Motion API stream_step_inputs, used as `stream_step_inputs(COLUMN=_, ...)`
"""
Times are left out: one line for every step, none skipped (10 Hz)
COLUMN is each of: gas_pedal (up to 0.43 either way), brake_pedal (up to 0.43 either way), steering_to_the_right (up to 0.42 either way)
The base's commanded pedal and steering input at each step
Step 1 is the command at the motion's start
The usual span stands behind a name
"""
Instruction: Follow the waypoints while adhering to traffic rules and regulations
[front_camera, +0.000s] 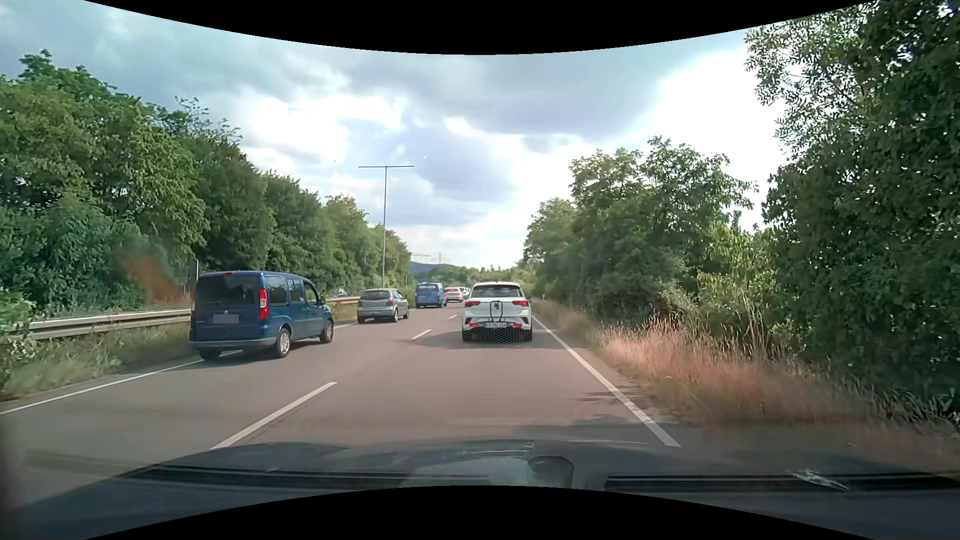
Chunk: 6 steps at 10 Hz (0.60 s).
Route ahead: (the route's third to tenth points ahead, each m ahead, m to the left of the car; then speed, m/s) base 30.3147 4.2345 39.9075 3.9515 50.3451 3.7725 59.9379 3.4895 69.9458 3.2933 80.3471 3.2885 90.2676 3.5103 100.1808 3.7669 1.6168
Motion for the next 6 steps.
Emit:
stream_step_inputs(gas_pedal=0.11, brake_pedal=0.0, steering_to_the_right=-0.002)
stream_step_inputs(gas_pedal=0.11, brake_pedal=0.0, steering_to_the_right=-0.002)
stream_step_inputs(gas_pedal=0.11, brake_pedal=0.0, steering_to_the_right=-0.003)
stream_step_inputs(gas_pedal=0.11, brake_pedal=0.0, steering_to_the_right=-0.003)
stream_step_inputs(gas_pedal=0.11, brake_pedal=0.0, steering_to_the_right=-0.004)
stream_step_inputs(gas_pedal=0.118, brake_pedal=0.0, steering_to_the_right=-0.004)
